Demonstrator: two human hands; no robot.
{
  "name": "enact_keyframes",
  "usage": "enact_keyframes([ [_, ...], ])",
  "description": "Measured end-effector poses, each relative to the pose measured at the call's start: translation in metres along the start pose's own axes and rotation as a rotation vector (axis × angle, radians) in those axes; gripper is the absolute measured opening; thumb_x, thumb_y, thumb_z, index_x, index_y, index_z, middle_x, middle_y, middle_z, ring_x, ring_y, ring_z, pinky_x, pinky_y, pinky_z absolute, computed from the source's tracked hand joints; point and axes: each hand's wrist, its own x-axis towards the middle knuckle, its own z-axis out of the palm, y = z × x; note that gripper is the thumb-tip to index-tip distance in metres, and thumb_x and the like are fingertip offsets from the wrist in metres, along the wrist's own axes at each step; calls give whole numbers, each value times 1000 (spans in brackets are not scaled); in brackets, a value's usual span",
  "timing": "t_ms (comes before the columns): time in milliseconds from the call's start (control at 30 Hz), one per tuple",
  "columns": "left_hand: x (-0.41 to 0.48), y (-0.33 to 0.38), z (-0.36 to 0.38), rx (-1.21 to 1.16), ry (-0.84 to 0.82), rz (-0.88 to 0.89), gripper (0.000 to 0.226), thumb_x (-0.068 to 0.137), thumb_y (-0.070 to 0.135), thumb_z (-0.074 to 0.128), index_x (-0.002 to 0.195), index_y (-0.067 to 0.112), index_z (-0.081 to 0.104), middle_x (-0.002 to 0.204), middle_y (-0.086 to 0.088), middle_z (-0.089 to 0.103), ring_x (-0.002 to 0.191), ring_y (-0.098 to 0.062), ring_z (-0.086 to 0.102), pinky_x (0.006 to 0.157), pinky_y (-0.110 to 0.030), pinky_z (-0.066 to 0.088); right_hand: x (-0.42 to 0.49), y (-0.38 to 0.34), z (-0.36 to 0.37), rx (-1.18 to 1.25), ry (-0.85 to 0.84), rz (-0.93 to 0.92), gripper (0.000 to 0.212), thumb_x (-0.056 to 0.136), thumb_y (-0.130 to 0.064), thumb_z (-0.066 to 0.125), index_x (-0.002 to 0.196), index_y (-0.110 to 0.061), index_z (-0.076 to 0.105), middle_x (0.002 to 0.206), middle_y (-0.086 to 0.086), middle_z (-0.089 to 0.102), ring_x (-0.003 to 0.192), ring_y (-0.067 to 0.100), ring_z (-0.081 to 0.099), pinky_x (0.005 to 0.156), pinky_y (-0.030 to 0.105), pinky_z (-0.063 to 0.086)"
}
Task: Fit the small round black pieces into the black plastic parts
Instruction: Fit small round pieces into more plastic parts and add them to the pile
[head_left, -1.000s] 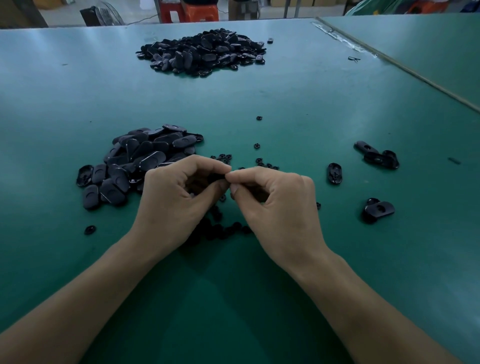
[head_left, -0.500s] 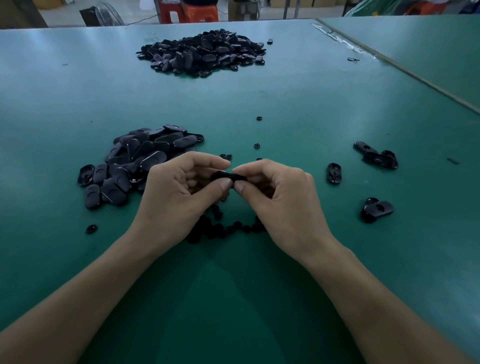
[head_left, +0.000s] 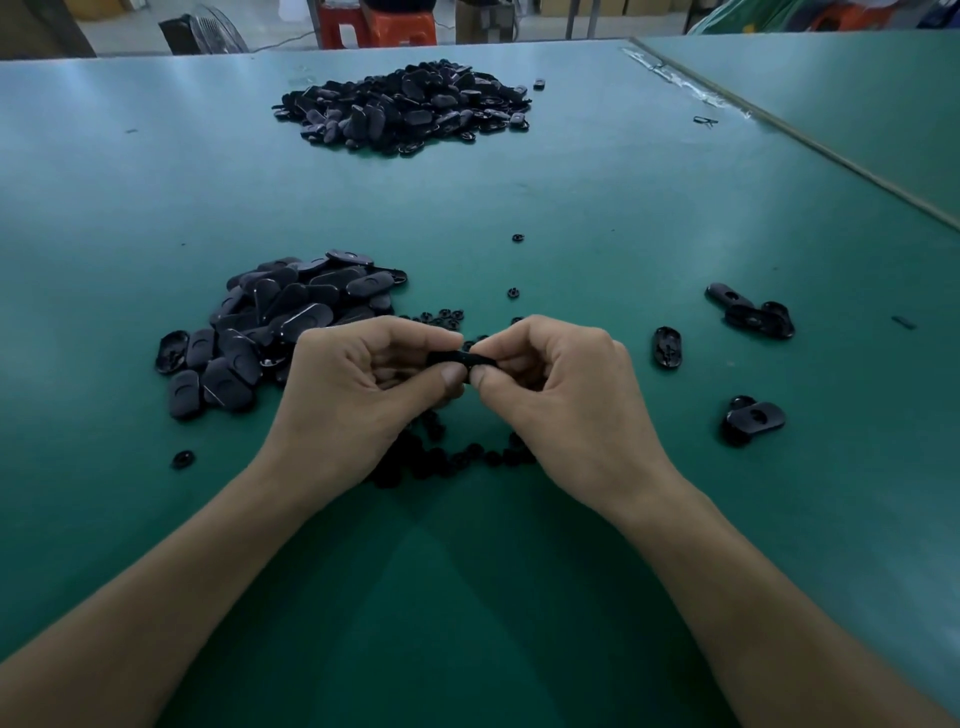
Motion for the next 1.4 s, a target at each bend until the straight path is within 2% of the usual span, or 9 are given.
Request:
enact_keyframes([
  [233,-1,1,-2,50,38,56,19,73,7,81,86,19,74,82,4,77,68,-6,70,69,-16,56,-2,-1,-1,37,-24,-37,12,85,-9,75,91,-19,77,77,-10,74,71,-1,68,68,13,51],
  [400,0,-2,-6,163,223,114,25,83,4,79,91,26,74,82,7,76,70,-10,72,71,-23,59,1,1,-10,-280,196,-84,17,92,-19,67,107,-20,75,96,-9,73,84,0,64,81,11,48],
  [500,4,-6,-14,235,368,118,23,89,14,75,97,35,72,82,13,75,72,-13,73,72,-31,61,5,10,-29,-691,320,60,31,97,-20,57,127,-19,66,130,3,61,119,21,51,100,29,36],
  [633,8,-11,-24,384,432,135,16,91,20,71,98,35,71,86,12,73,72,-13,72,71,-34,61,4,17,-44,-906,197,384,42,99,-21,47,140,-21,51,154,10,34,142,30,24,112,45,20],
  [833,12,-15,-35,617,444,92,9,87,21,72,88,30,71,65,17,59,57,0,55,60,-5,40,4,20,-46,-915,128,347,41,97,-8,44,131,-24,61,136,4,55,123,31,42,99,41,33],
  [967,12,-17,-36,773,395,20,7,86,28,73,90,33,70,66,12,57,82,-24,60,75,-34,46,6,25,-48,-848,152,270,45,96,2,44,132,-18,62,120,8,67,114,34,53,100,38,42],
  [1133,14,-20,-38,871,427,-62,19,83,29,76,101,28,70,105,6,47,111,-29,49,91,-32,32,6,20,-47,-654,327,156,47,91,13,45,122,-12,69,109,10,73,102,26,66,94,33,52],
  [1267,12,-18,-35,837,445,-12,24,83,28,76,106,27,67,107,7,44,106,-18,44,94,-32,34,6,12,-40,-432,347,-19,27,95,2,57,108,-15,75,93,-10,71,76,-1,61,76,1,42],
  [1400,6,-11,-24,745,372,164,11,88,27,73,96,27,66,89,13,53,79,-7,49,75,-18,38,4,8,-28,-133,206,-86,25,89,-3,68,91,-28,73,82,-19,71,79,-5,65,70,6,46],
])
